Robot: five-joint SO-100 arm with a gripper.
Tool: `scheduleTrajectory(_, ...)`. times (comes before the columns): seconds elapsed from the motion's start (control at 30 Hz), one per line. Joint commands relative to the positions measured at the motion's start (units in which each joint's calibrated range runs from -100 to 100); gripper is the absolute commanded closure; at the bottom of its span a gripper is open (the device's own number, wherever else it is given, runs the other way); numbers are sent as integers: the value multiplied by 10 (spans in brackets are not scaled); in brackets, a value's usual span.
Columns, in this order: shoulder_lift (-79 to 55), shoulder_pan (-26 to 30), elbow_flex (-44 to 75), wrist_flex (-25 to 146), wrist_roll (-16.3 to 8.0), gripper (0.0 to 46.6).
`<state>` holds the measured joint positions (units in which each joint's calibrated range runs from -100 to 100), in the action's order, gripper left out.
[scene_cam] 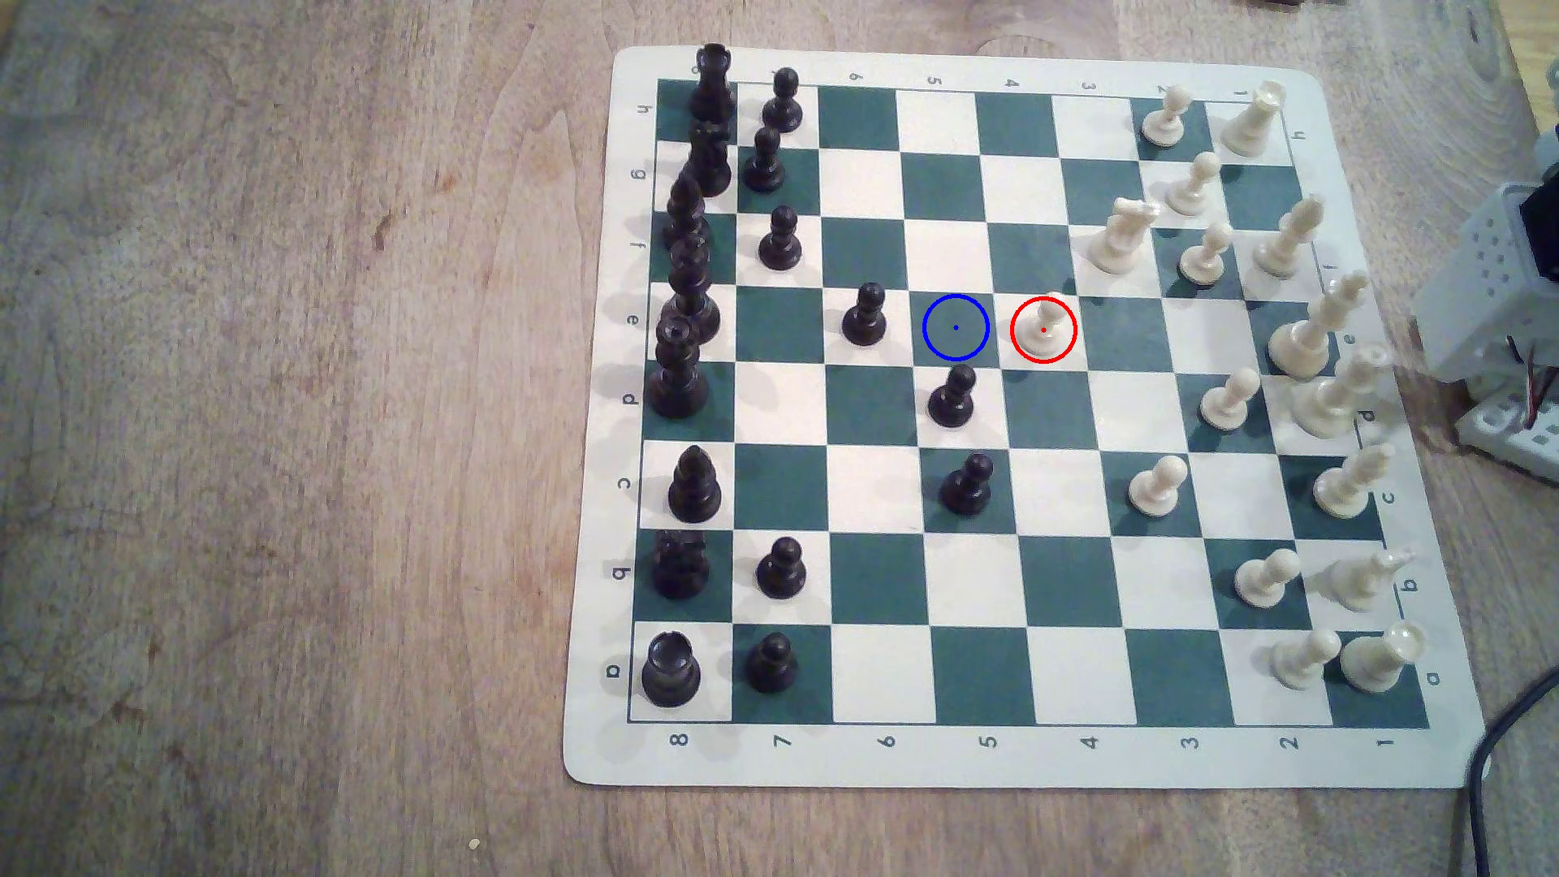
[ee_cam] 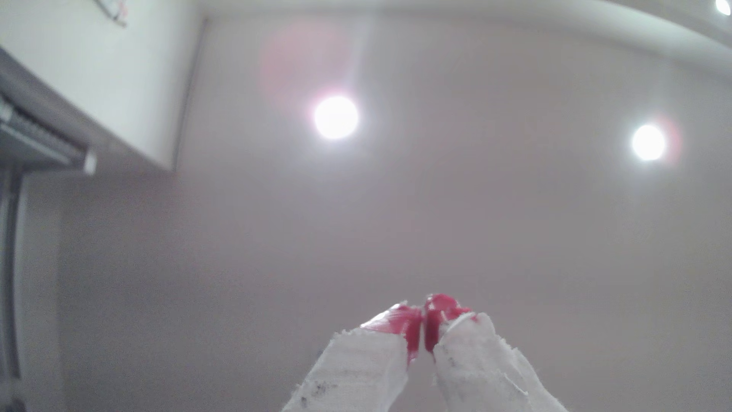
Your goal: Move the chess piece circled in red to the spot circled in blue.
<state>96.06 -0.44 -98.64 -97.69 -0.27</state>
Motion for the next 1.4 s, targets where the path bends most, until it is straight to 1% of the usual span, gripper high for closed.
scheduleTrajectory(0.0,-2,6,-13,-12,-1,465)
scheduleTrajectory(0.07,-3,6,-7,6,-1,465)
scheduleTrajectory(0.17,-3,6,27,87,-1,465)
scheduleTrajectory(0.23,-3,11,61,160,-1,465)
scheduleTrajectory(0.27,-3,17,94,230,-1,465)
scheduleTrajectory(0.4,-3,20,176,375,-1,465)
scheduleTrajectory(0.5,-3,17,234,490,-1,465)
scheduleTrajectory(0.53,-3,12,270,565,-1,465)
scheduleTrajectory(0.6,-3,1,297,626,-1,465)
scheduleTrajectory(0.67,-3,-5,314,682,-1,465)
scheduleTrajectory(0.7,-3,-6,318,741,-4,465)
scheduleTrajectory(0.8,-3,-6,314,833,-5,465)
scheduleTrajectory(0.83,-3,-10,326,918,-5,465)
scheduleTrajectory(0.97,-5,-23,357,1090,-4,465)
scheduleTrajectory(1.03,-17,-23,383,1212,-7,465)
scheduleTrajectory(1.1,-40,-19,403,1295,-19,465)
scheduleTrajectory(1.13,-67,-18,417,1359,-40,465)
scheduleTrajectory(1.23,-96,-14,414,1406,-56,464)
scheduleTrajectory(1.3,-99,-8,407,1414,-116,462)
scheduleTrajectory(1.33,-103,-5,407,1413,-138,464)
scheduleTrajectory(1.37,-108,-3,407,1415,-151,464)
